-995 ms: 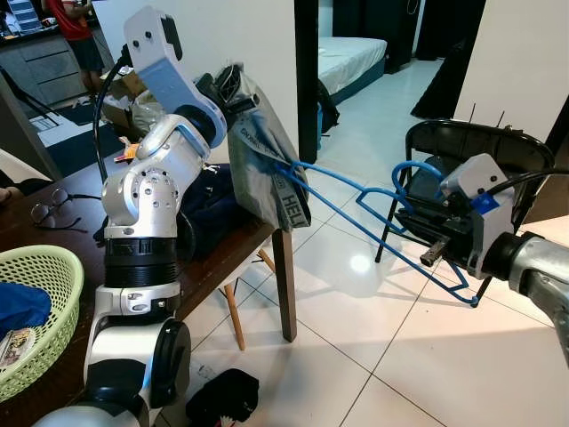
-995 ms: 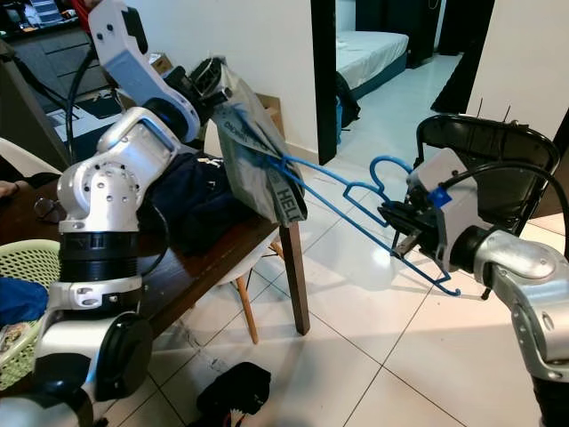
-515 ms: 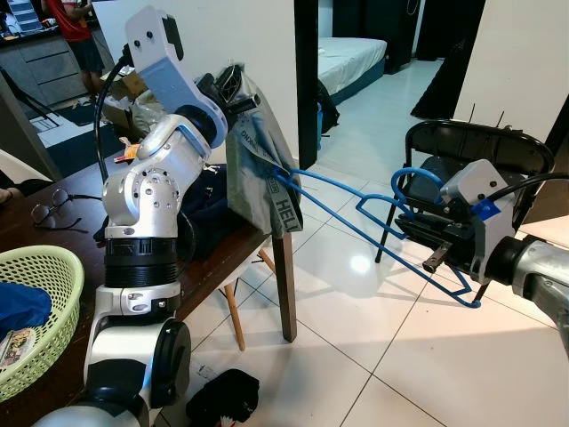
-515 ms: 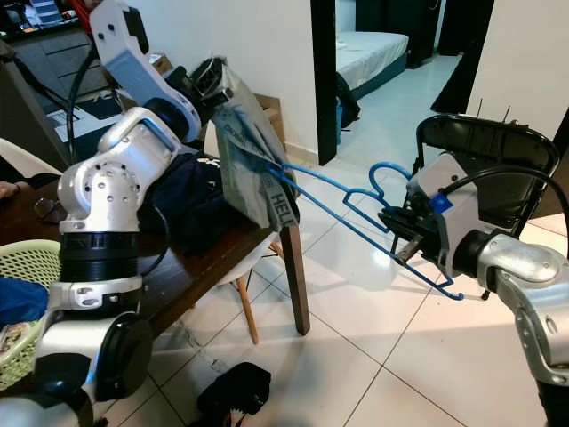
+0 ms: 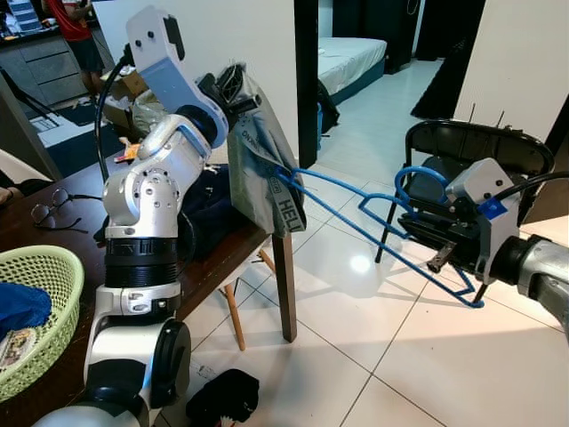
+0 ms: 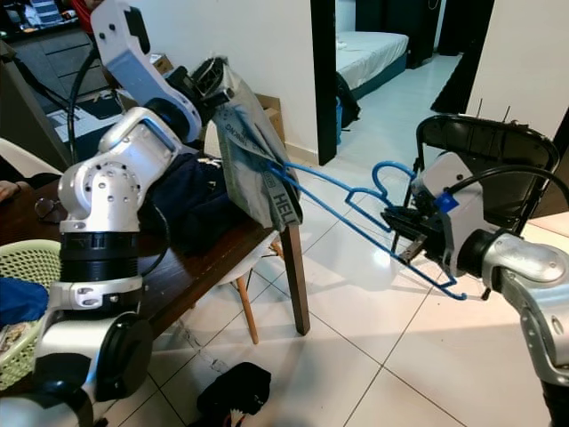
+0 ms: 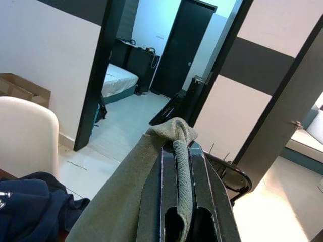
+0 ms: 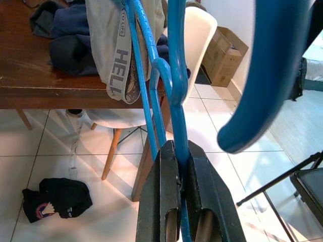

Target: Hang hanger

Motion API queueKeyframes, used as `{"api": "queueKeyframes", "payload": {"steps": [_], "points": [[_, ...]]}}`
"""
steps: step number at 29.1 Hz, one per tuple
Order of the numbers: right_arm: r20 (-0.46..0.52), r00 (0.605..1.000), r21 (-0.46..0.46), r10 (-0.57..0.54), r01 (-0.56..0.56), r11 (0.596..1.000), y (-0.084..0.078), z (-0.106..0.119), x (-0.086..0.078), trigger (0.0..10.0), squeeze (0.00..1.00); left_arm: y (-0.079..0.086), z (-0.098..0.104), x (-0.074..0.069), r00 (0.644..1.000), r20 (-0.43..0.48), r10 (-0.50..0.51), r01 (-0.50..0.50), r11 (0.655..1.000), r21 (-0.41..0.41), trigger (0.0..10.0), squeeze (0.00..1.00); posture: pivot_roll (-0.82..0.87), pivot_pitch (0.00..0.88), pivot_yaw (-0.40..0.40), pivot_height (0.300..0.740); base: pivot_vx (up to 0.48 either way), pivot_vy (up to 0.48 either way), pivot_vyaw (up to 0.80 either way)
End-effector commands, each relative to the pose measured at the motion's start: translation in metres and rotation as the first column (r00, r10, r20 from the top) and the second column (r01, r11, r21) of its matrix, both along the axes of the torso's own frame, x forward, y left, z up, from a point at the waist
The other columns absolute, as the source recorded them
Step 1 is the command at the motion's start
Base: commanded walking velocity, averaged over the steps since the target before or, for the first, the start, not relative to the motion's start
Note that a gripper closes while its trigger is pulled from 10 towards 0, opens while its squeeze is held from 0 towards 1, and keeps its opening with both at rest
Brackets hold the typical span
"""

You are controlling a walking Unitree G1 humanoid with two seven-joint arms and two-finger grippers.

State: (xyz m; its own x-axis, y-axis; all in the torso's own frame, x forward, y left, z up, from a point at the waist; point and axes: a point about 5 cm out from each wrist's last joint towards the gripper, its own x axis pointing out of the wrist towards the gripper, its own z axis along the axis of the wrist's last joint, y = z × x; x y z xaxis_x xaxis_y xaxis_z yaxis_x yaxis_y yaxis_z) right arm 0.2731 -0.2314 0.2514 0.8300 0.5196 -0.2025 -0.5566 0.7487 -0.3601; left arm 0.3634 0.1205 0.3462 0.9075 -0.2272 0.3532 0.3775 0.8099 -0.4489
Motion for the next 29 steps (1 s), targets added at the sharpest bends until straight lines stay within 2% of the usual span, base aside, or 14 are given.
{"api": "queueKeyframes", "payload": {"steps": [1, 10, 12, 15, 23, 24, 29], "points": [[0.024, 1.000, 0.019, 0.018, -0.018, 1.000, 0.000, 0.005, -0.002, 10.0, 0.00, 0.003, -0.003, 0.001, 1.000, -0.006, 0.012, -0.012, 1.000, 0.020, 10.0, 0.00, 0.02, 0.011, 0.115, 0.735, 0.000, 0.000, 0.00], [0.030, 0.999, 0.075, 0.033, -0.035, 0.997, 0.000, 0.006, -0.003, 10.0, 0.00, 0.004, -0.006, 0.000, 1.000, -0.005, 0.016, -0.015, 0.999, 0.042, 10.0, 0.00, 0.02, 0.011, 0.115, 0.735, 0.000, 0.000, 0.00], [0.031, 0.999, 0.122, 0.043, -0.046, 0.991, 0.000, 0.006, -0.004, 10.0, 0.00, 0.004, -0.006, 0.000, 1.000, 0.002, 0.018, -0.018, 0.998, 0.059, 10.0, 0.00, 0.02, 0.011, 0.115, 0.735, 0.000, 0.000, 0.00], [0.028, 0.999, 0.136, 0.042, -0.045, 0.990, -0.001, 0.005, -0.004, 10.0, 0.00, 0.003, -0.006, 0.000, 1.000, 0.010, 0.014, -0.015, 0.997, 0.070, 10.0, 0.00, 0.02, 0.013, 0.115, 0.735, 0.000, 0.000, 0.00], [0.019, 0.999, 0.087, 0.037, -0.038, 0.995, 0.002, 0.002, -0.002, 10.0, 0.00, 0.000, -0.003, -0.002, 1.000, 0.020, -0.005, 0.004, 0.998, 0.065, 10.0, 0.00, 0.02, 0.013, 0.115, 0.735, 0.000, 0.000, 0.00], [0.011, 0.999, 0.058, 0.049, -0.049, 0.997, 0.007, -0.001, -0.002, 10.0, 0.00, -0.002, -0.002, -0.002, 1.000, 0.020, -0.013, 0.012, 0.998, 0.054, 10.0, 0.00, 0.02, 0.013, 0.115, 0.735, 0.000, 0.000, 0.00], [0.002, 0.997, 0.050, 0.082, -0.082, 0.995, 0.018, -0.003, -0.002, 10.0, 0.00, -0.006, -0.001, -0.002, 1.000, 0.012, -0.026, 0.026, 0.999, 0.033, 10.0, 0.00, 0.02, 0.015, 0.113, 0.735, 0.000, 0.000, 0.00]]}}
